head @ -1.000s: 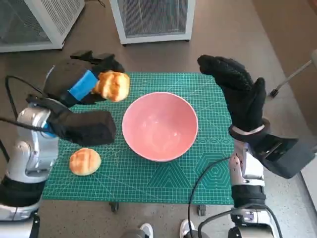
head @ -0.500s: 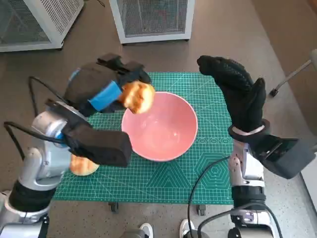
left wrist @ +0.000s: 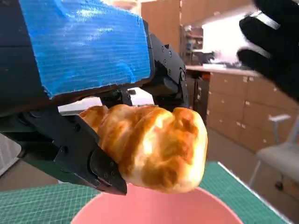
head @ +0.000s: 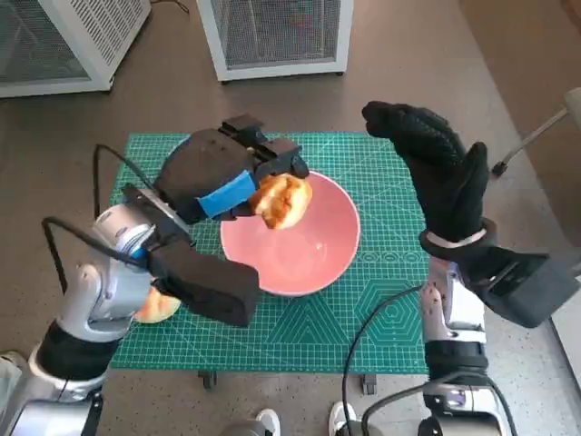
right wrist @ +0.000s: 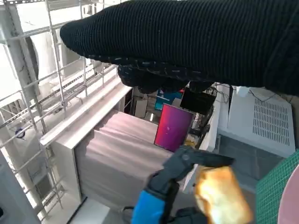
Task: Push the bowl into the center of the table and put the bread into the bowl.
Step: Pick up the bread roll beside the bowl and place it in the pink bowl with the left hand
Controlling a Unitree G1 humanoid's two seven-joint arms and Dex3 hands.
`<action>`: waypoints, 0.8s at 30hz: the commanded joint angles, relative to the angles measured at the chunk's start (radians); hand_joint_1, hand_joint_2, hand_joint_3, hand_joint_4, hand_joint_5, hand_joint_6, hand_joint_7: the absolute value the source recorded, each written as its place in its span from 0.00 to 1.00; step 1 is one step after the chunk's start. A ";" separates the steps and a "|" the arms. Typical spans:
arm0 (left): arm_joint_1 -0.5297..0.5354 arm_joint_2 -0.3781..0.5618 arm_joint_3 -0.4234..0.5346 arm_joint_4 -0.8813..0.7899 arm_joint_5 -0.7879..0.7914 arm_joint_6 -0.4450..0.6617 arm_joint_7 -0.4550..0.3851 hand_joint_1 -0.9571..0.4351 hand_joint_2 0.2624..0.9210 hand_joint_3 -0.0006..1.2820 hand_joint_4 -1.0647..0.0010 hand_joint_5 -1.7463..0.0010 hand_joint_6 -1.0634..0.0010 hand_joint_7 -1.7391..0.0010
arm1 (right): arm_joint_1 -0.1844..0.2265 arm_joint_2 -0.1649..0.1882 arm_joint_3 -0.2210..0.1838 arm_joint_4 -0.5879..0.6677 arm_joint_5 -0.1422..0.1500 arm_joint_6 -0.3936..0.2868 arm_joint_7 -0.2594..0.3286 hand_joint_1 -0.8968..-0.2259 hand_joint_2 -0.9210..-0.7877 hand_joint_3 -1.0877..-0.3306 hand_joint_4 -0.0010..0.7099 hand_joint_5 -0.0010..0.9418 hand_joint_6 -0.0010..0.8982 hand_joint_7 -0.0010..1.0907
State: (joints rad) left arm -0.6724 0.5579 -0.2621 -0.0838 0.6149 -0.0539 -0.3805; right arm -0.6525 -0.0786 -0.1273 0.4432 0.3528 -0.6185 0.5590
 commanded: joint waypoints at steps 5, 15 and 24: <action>-0.021 -0.045 -0.014 0.056 -0.012 0.034 -0.041 0.69 1.00 0.10 0.44 0.29 0.46 0.30 | 0.023 -0.007 -0.004 0.003 0.002 0.012 0.002 0.33 0.00 0.36 0.31 0.00 0.24 0.19; -0.008 -0.050 -0.014 0.008 -0.012 0.169 -0.181 0.65 0.82 0.02 0.82 0.97 0.69 0.94 | 0.024 -0.006 -0.003 -0.004 -0.001 0.013 -0.003 0.33 0.00 0.36 0.31 0.00 0.23 0.21; -0.004 -0.028 0.009 -0.038 -0.019 0.184 -0.216 0.58 0.81 0.00 0.90 1.00 0.73 0.99 | 0.022 -0.004 -0.003 -0.001 -0.003 0.013 -0.004 0.33 0.00 0.36 0.31 0.00 0.22 0.22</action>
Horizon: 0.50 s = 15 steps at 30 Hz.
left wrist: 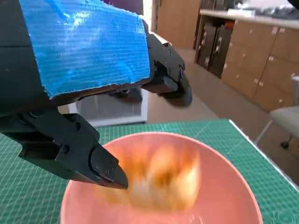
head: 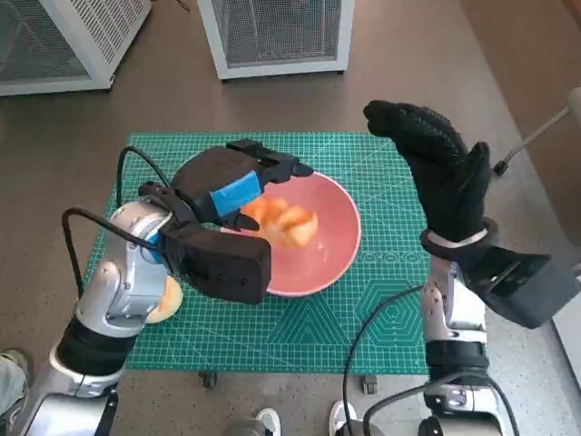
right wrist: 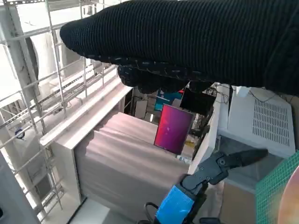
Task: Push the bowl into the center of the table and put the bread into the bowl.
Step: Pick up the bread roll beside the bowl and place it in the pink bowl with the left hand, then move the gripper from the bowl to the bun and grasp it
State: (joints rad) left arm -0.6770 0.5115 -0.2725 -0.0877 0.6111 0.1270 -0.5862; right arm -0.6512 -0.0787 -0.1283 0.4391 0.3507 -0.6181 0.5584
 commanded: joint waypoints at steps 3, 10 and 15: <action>0.011 0.023 0.038 -0.058 -0.028 0.010 -0.013 0.57 0.81 0.00 0.90 1.00 0.74 1.00 | 0.022 -0.003 0.000 0.001 -0.003 0.012 -0.005 0.33 0.00 0.36 0.31 0.00 0.22 0.22; 0.056 0.049 0.099 -0.150 -0.048 0.037 -0.014 0.56 0.80 0.00 0.91 1.00 0.73 1.00 | 0.023 -0.003 0.001 0.002 -0.003 0.011 -0.004 0.33 0.00 0.36 0.31 0.00 0.21 0.23; 0.100 0.084 0.153 -0.217 -0.049 0.053 -0.011 0.55 0.80 0.00 0.90 1.00 0.73 1.00 | 0.028 -0.003 0.002 -0.006 -0.001 0.013 -0.003 0.33 0.00 0.36 0.31 0.00 0.21 0.23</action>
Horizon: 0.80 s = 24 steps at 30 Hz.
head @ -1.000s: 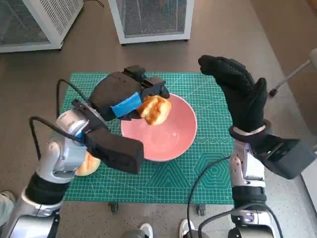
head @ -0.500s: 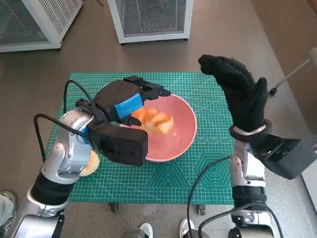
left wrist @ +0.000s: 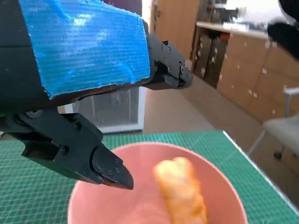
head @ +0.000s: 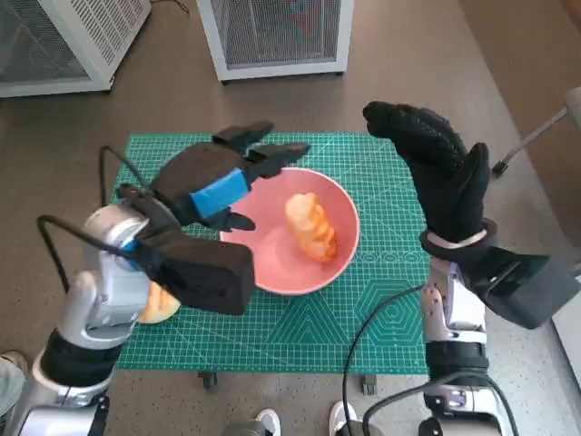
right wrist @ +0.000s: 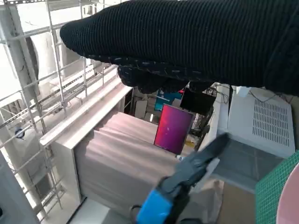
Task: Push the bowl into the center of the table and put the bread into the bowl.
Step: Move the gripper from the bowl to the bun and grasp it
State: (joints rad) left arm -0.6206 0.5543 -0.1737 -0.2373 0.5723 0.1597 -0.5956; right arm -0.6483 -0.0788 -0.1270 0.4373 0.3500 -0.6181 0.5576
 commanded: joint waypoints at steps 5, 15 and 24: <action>0.116 0.087 0.135 -0.160 -0.014 0.050 -0.014 0.54 0.80 0.00 0.90 1.00 0.72 0.99 | 0.028 -0.004 0.001 -0.007 0.002 0.015 0.000 0.33 0.00 0.36 0.30 0.00 0.21 0.24; 0.284 0.183 0.313 -0.292 -0.060 0.093 -0.057 0.54 0.78 0.00 0.90 1.00 0.72 0.99 | 0.034 -0.001 0.001 -0.018 0.007 0.026 0.000 0.32 0.00 0.39 0.30 0.00 0.19 0.26; 0.440 0.268 0.449 -0.421 -0.082 0.207 -0.170 0.56 0.73 0.00 0.90 1.00 0.71 0.99 | 0.041 0.001 0.002 -0.032 0.010 0.035 -0.001 0.31 0.00 0.39 0.30 0.00 0.19 0.27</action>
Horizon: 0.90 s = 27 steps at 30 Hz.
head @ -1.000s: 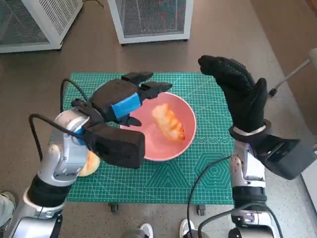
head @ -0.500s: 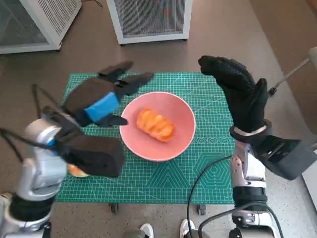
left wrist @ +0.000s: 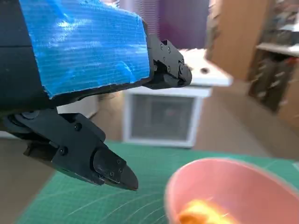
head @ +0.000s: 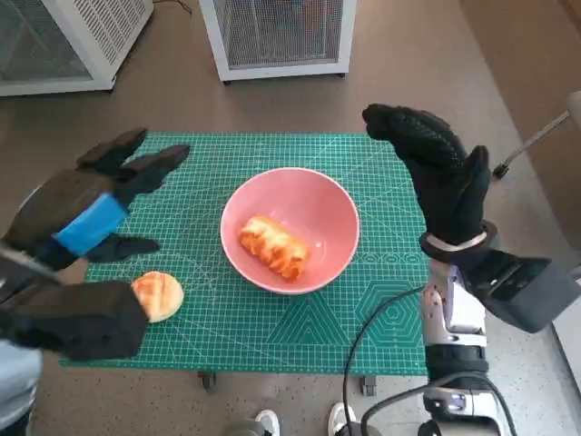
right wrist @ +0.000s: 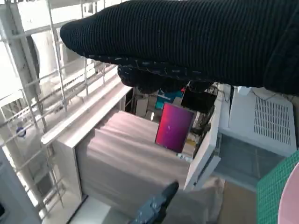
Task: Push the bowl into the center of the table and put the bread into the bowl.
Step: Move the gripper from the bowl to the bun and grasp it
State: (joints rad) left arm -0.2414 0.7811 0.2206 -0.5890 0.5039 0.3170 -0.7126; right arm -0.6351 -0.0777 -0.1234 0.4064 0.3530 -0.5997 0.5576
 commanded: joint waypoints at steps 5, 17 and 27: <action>0.135 0.074 0.102 -0.135 -0.017 0.126 -0.120 0.58 0.70 0.00 0.89 1.00 0.71 0.99 | 0.027 0.001 -0.002 0.002 0.008 0.019 0.000 0.31 0.00 0.39 0.30 0.00 0.18 0.27; 0.219 0.127 0.103 -0.222 -0.007 0.285 -0.215 0.69 0.68 0.00 0.89 1.00 0.71 1.00 | 0.022 0.011 0.001 0.019 0.006 0.013 0.002 0.33 0.00 0.39 0.30 0.00 0.17 0.29; 0.258 0.139 0.060 -0.237 -0.014 0.355 -0.225 0.77 0.69 0.00 0.90 1.00 0.73 1.00 | 0.020 0.012 -0.001 0.024 0.021 0.021 0.017 0.33 0.00 0.39 0.30 0.00 0.17 0.29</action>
State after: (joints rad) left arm -0.0009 0.9072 0.2982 -0.8123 0.4966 0.6581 -0.9348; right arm -0.6313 -0.0695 -0.1220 0.4135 0.3583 -0.5914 0.5615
